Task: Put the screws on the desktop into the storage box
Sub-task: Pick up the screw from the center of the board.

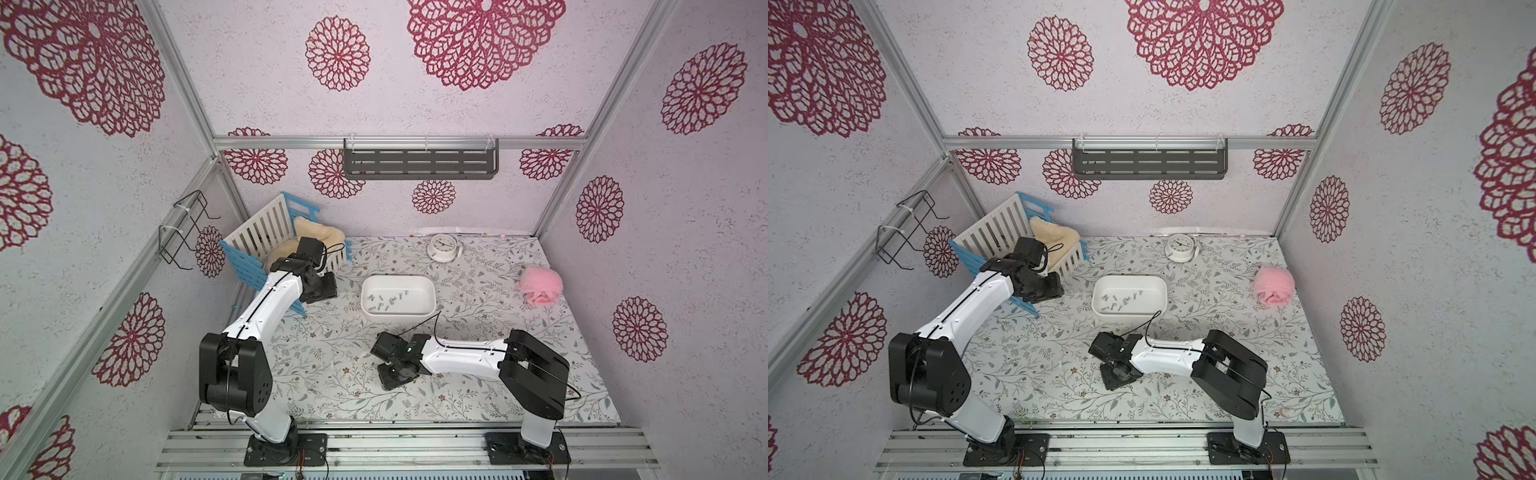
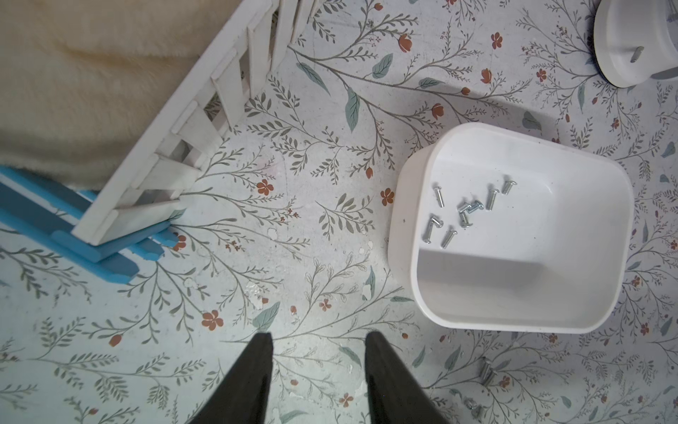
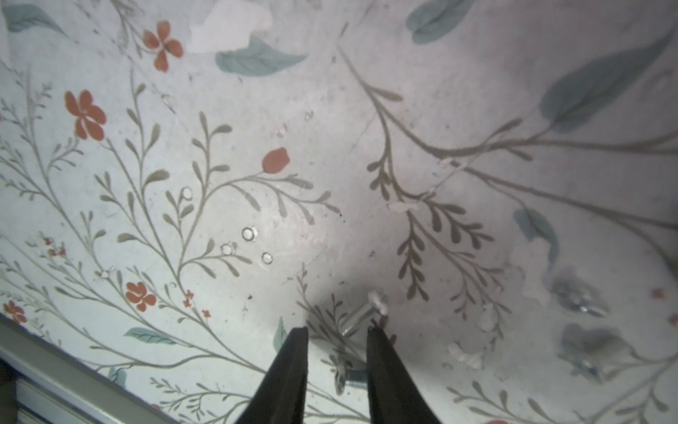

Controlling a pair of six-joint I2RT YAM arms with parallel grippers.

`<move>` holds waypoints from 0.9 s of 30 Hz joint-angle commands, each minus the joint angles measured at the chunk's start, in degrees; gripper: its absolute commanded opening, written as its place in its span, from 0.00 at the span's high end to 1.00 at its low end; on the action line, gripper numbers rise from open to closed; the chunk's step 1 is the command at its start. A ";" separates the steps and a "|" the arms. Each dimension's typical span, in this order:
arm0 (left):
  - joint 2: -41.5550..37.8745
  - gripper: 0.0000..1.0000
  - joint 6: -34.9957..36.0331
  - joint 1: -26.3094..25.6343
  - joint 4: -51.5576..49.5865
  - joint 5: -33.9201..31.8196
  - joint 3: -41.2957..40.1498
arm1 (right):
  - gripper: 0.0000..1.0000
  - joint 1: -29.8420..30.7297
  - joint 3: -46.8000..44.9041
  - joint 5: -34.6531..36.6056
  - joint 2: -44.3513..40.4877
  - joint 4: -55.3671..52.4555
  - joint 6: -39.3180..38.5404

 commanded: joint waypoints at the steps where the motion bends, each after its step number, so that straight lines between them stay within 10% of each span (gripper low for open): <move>1: 0.60 0.53 -0.05 0.55 1.27 0.18 -0.58 | 0.69 0.52 0.32 -0.27 1.66 -2.82 -0.44; 27: 0.95 0.53 -0.26 0.55 1.20 0.86 -0.75 | 0.68 1.85 -3.46 1.05 -2.11 -6.91 2.63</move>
